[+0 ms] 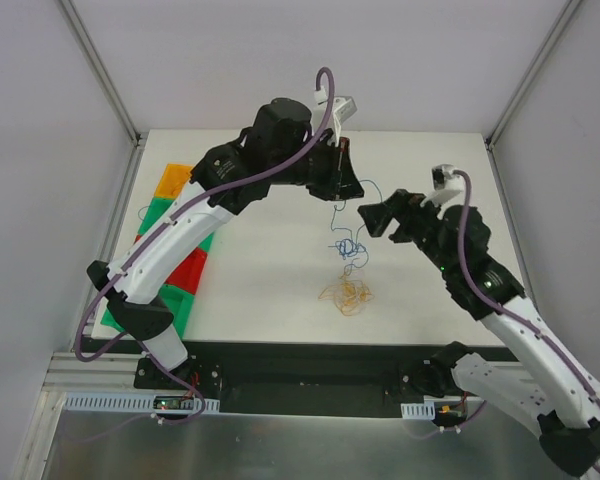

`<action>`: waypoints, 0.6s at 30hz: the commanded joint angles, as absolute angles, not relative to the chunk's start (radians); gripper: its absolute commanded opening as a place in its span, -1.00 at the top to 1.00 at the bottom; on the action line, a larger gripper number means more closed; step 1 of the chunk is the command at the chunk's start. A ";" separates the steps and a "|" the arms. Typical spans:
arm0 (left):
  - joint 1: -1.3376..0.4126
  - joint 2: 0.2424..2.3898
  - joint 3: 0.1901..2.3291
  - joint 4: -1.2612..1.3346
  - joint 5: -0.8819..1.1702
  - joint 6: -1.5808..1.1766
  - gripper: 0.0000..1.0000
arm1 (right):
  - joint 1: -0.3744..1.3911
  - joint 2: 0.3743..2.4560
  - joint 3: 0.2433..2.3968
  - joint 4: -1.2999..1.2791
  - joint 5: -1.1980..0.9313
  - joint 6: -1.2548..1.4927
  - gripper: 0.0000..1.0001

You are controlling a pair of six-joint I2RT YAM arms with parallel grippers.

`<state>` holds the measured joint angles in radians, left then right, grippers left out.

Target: Untangle the cables

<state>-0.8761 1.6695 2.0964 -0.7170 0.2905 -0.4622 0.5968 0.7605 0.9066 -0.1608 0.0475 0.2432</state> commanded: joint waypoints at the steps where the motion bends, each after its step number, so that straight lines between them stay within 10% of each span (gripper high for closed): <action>1: -0.876 1.649 2.200 -0.718 0.382 -0.503 1.00 | 0.626 0.944 0.952 -0.077 0.187 0.281 -0.75; 18: -0.675 1.463 2.398 -0.726 0.169 -0.440 1.00 | 0.525 1.238 0.560 0.199 0.272 0.344 -0.74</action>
